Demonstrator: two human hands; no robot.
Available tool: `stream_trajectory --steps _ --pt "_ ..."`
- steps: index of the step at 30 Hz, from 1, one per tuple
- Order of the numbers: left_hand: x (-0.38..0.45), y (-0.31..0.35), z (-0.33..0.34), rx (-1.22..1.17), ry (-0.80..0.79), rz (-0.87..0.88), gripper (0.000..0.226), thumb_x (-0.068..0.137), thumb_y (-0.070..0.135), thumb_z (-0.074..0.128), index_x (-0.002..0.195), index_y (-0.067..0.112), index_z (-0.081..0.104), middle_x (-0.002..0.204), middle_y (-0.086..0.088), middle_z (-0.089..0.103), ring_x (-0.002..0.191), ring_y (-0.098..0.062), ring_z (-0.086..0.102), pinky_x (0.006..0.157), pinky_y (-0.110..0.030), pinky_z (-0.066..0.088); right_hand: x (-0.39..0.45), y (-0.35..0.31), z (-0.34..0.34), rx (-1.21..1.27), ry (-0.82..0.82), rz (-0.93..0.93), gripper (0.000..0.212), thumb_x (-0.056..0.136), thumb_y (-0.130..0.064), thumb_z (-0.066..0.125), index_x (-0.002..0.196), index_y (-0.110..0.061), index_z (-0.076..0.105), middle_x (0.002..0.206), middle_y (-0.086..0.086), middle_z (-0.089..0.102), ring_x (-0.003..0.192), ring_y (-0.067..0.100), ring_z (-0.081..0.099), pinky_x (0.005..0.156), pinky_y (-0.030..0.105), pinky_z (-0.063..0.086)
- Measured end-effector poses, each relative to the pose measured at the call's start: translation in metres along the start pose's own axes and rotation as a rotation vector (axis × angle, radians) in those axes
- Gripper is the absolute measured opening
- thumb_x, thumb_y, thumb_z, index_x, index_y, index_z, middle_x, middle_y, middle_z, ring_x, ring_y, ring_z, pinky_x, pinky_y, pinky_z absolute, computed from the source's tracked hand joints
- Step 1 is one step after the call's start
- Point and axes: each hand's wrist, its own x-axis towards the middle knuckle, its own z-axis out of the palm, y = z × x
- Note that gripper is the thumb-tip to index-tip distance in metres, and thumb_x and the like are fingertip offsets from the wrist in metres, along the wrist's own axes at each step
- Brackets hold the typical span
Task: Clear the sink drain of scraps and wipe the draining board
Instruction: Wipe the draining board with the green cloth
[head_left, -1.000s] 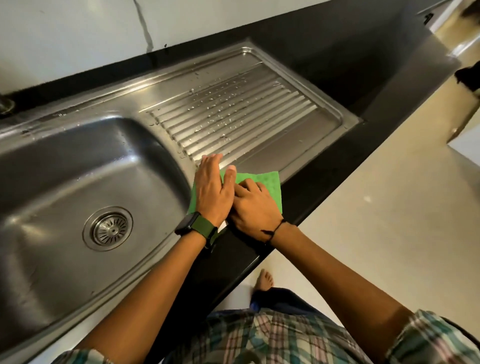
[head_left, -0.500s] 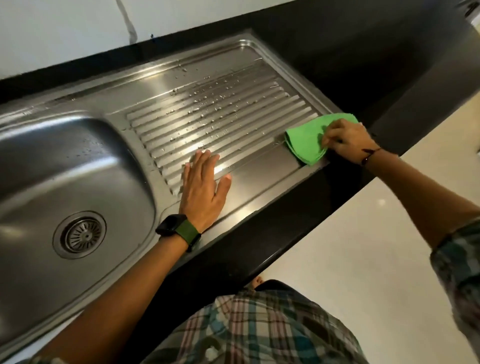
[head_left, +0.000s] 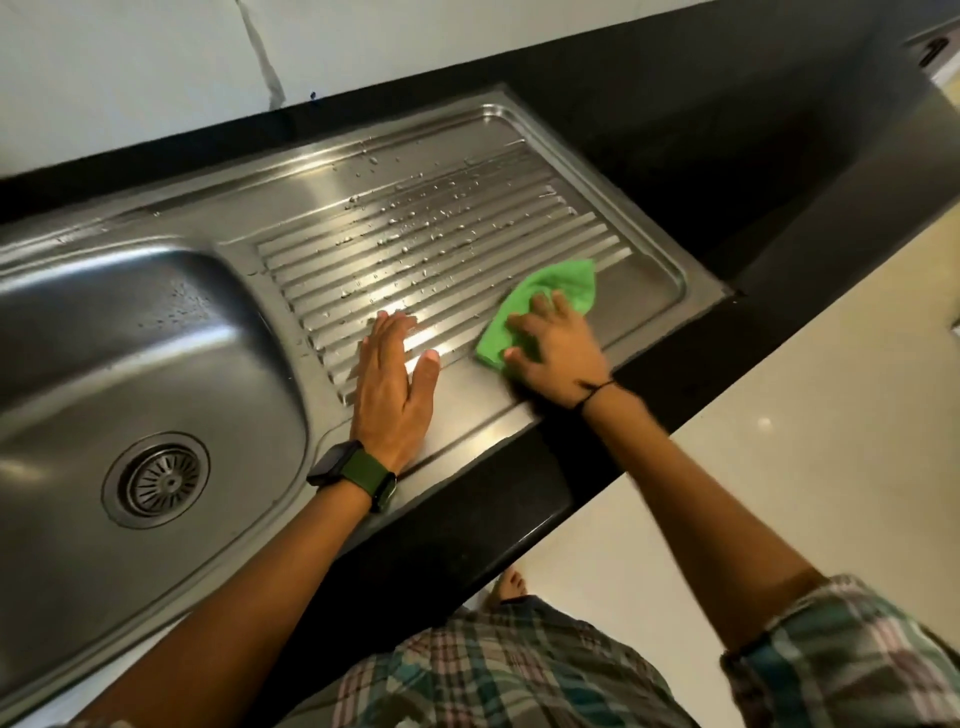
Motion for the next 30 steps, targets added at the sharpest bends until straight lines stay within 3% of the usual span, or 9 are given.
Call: stream_trajectory --steps 2,4,9,11,14,17,24,27,30 --pt "0.001 0.000 -0.001 -0.012 0.035 0.009 0.063 0.087 0.041 0.030 0.137 0.005 0.037 0.150 -0.015 0.032 0.138 -0.013 0.019 0.118 -0.049 0.019 -0.017 -0.042 0.015 0.062 -0.006 -0.130 0.042 0.089 -0.028 0.052 0.128 -0.013 0.053 0.145 0.016 0.042 0.139 0.036 0.025 0.113 0.041 0.020" --pt "0.002 -0.001 -0.001 -0.025 0.060 0.002 0.062 0.086 0.039 0.029 0.136 0.003 0.040 0.148 -0.017 0.035 0.140 -0.020 0.025 0.117 -0.049 0.021 -0.031 -0.077 0.033 0.080 -0.030 -0.287 0.039 0.085 -0.021 0.056 0.122 -0.009 0.057 0.132 0.016 0.056 0.135 0.034 0.033 0.112 0.041 0.024" --pt "0.003 -0.005 -0.005 -0.043 0.109 -0.052 0.051 0.087 0.028 0.033 0.128 0.003 0.046 0.142 -0.017 0.042 0.135 -0.028 0.035 0.109 -0.036 0.029 -0.026 -0.080 0.038 -0.054 0.007 -0.364 0.043 0.088 -0.031 0.051 0.129 -0.018 0.049 0.141 0.001 0.051 0.138 0.024 0.034 0.116 0.049 0.021" --pt "0.002 -0.004 -0.004 -0.012 0.079 -0.044 0.049 0.087 0.030 0.033 0.127 0.006 0.046 0.142 -0.014 0.043 0.135 -0.027 0.034 0.108 -0.038 0.030 -0.016 -0.051 0.028 -0.092 0.067 -0.300 0.038 0.088 -0.033 0.050 0.124 -0.020 0.052 0.138 0.002 0.053 0.136 0.025 0.038 0.114 0.048 0.020" --pt "0.000 -0.003 -0.005 -0.033 0.113 -0.060 0.047 0.088 0.028 0.033 0.127 0.005 0.047 0.140 -0.014 0.045 0.136 -0.028 0.035 0.111 -0.043 0.032 0.011 0.029 0.001 -0.136 0.135 -0.034 0.036 0.091 -0.027 0.045 0.124 -0.015 0.050 0.135 0.014 0.051 0.134 0.030 0.039 0.112 0.047 0.023" --pt "0.000 -0.002 -0.007 -0.039 0.175 -0.077 0.035 0.094 0.017 0.038 0.125 0.004 0.048 0.136 -0.017 0.048 0.129 -0.033 0.041 0.106 -0.045 0.037 0.037 0.113 -0.040 -0.120 0.115 0.255 0.037 0.092 -0.023 0.043 0.127 -0.010 0.044 0.143 0.022 0.039 0.141 0.032 0.024 0.114 0.047 0.019" --pt "0.000 0.005 -0.012 -0.138 0.313 -0.211 0.033 0.096 0.012 0.036 0.127 0.008 0.045 0.132 -0.020 0.048 0.118 -0.038 0.048 0.096 -0.053 0.044 0.045 0.128 -0.035 -0.039 0.144 0.249 0.054 0.094 -0.035 0.041 0.138 -0.007 0.027 0.151 0.023 0.023 0.144 0.035 0.011 0.115 0.051 0.010" --pt "0.000 0.008 -0.012 -0.187 0.327 -0.218 0.032 0.096 0.010 0.037 0.127 0.006 0.044 0.131 -0.018 0.050 0.118 -0.034 0.048 0.100 -0.050 0.041 0.051 0.111 -0.032 -0.099 0.046 0.236 0.065 0.093 -0.048 0.037 0.143 -0.010 0.022 0.156 0.019 0.016 0.146 0.034 0.003 0.117 0.050 0.006" --pt "0.000 0.003 -0.014 -0.295 0.336 -0.250 0.032 0.096 0.014 0.038 0.127 0.009 0.045 0.133 -0.013 0.049 0.120 -0.025 0.048 0.104 -0.040 0.041 0.048 0.063 -0.019 -0.110 -0.003 0.115 0.068 0.093 -0.047 0.040 0.145 -0.009 0.021 0.157 0.019 0.013 0.146 0.034 0.002 0.118 0.048 0.007"
